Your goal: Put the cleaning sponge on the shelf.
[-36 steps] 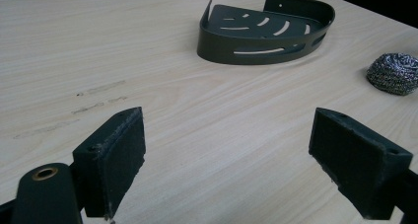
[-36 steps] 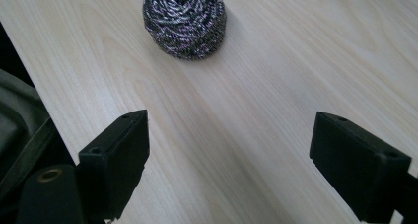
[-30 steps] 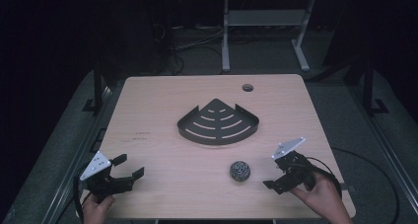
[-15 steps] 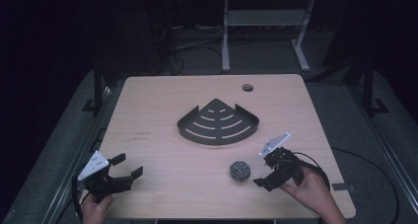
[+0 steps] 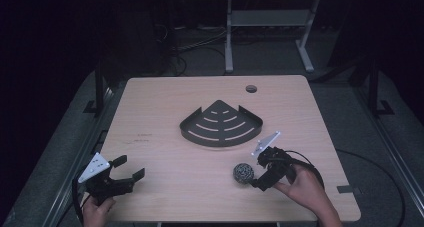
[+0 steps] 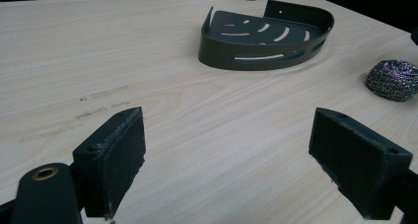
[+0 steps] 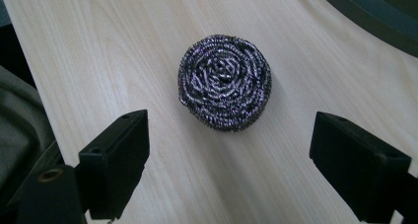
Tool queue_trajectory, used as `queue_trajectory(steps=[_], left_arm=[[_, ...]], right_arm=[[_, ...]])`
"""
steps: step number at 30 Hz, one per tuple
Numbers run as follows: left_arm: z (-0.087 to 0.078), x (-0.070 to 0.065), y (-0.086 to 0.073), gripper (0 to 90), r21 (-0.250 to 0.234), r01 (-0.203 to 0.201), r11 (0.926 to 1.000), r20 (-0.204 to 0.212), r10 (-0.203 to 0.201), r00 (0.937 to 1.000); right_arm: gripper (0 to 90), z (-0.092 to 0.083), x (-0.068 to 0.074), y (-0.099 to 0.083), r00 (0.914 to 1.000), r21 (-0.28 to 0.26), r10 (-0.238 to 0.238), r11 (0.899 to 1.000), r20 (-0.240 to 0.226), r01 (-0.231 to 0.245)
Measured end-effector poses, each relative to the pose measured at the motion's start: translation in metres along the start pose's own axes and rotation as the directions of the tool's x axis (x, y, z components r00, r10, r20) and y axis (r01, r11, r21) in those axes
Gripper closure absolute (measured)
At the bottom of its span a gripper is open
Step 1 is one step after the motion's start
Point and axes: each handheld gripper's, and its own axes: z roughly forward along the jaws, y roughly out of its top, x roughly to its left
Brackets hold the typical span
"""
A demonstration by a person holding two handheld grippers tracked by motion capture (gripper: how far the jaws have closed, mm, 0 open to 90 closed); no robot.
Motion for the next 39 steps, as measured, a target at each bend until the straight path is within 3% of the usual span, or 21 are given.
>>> queue_trajectory(steps=[15,39], left_arm=[[-0.001,0.000,0.000,13.3,-0.005,0.003,1.0000,-0.001,-0.003,1.0000],[-0.001,0.000,0.001,13.3,-0.011,0.006,0.9999,0.001,-0.006,1.0000]], right_arm=[[14.9,0.018,0.001,0.016,0.9996,0.028,-0.011,1.000,-0.027,0.012],[15.0,0.041,-0.003,0.028,0.9996,0.086,-0.017,0.996,-0.022,0.019]])
